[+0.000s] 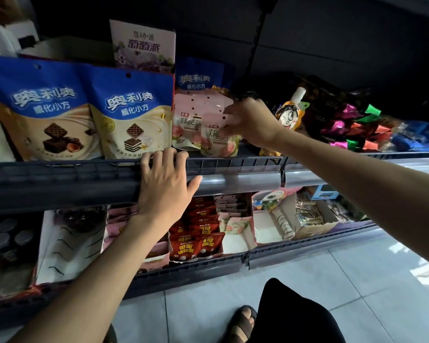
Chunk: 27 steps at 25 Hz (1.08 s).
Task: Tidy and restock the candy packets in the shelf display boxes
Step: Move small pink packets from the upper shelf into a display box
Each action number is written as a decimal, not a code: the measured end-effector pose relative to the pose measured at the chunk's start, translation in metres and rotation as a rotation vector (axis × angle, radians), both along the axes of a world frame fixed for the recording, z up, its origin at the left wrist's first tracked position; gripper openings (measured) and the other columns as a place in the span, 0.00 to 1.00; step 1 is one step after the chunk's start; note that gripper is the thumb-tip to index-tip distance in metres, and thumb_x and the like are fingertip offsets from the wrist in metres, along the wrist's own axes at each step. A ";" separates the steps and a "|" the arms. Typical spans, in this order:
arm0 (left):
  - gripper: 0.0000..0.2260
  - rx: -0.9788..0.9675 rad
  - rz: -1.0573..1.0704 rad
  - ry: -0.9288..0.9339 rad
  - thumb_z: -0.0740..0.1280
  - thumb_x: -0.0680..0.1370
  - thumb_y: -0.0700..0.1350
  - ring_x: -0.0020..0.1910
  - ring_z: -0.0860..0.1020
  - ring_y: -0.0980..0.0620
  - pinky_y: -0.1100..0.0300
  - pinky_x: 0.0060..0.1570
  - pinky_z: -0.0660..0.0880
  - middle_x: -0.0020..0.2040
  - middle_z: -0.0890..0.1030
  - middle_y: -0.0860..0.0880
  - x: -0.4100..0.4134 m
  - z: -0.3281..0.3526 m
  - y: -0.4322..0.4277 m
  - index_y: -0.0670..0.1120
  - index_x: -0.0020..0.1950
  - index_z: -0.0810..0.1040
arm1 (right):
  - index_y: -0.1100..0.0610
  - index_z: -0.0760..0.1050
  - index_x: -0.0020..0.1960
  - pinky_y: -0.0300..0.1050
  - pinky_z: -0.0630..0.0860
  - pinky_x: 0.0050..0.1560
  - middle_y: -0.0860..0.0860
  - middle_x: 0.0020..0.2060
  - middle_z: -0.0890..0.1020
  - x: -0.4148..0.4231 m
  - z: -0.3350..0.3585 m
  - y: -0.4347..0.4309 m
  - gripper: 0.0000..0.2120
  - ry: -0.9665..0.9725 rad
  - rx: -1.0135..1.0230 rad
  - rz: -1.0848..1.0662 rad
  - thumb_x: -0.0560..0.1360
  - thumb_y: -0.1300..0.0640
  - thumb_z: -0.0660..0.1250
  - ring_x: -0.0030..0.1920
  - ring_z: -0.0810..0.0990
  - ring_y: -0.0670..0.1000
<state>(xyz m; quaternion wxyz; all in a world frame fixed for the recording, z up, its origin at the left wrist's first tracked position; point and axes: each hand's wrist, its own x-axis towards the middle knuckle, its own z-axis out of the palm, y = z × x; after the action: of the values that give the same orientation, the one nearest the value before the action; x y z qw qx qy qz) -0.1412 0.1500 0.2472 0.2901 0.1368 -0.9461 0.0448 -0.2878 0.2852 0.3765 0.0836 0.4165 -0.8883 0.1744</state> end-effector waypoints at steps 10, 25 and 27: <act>0.23 -0.022 0.036 0.036 0.58 0.78 0.61 0.56 0.69 0.40 0.42 0.62 0.59 0.56 0.72 0.41 -0.005 -0.002 0.004 0.43 0.61 0.69 | 0.55 0.77 0.52 0.39 0.79 0.39 0.47 0.44 0.82 0.048 -0.064 0.122 0.07 -0.154 -0.147 -0.031 0.74 0.56 0.70 0.41 0.80 0.41; 0.26 -0.075 0.100 0.126 0.53 0.79 0.63 0.60 0.70 0.40 0.43 0.66 0.57 0.59 0.73 0.40 -0.016 -0.019 0.000 0.42 0.61 0.70 | 0.55 0.78 0.58 0.40 0.78 0.43 0.53 0.52 0.83 -0.045 -0.369 0.080 0.11 -0.342 0.117 -0.311 0.78 0.62 0.63 0.47 0.82 0.51; 0.26 -0.087 0.099 0.133 0.53 0.80 0.63 0.60 0.70 0.40 0.43 0.66 0.58 0.58 0.73 0.40 -0.016 -0.020 0.000 0.42 0.61 0.70 | 0.55 0.77 0.61 0.40 0.80 0.44 0.52 0.54 0.83 -0.046 -0.370 0.076 0.13 -0.373 0.044 -0.287 0.78 0.62 0.63 0.48 0.82 0.49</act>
<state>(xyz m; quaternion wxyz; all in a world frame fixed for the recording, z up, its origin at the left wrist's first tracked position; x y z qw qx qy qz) -0.1575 0.1505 0.2275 0.3553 0.1731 -0.9141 0.0910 -0.3335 0.3609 0.0068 -0.0671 0.2482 -0.9421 0.2150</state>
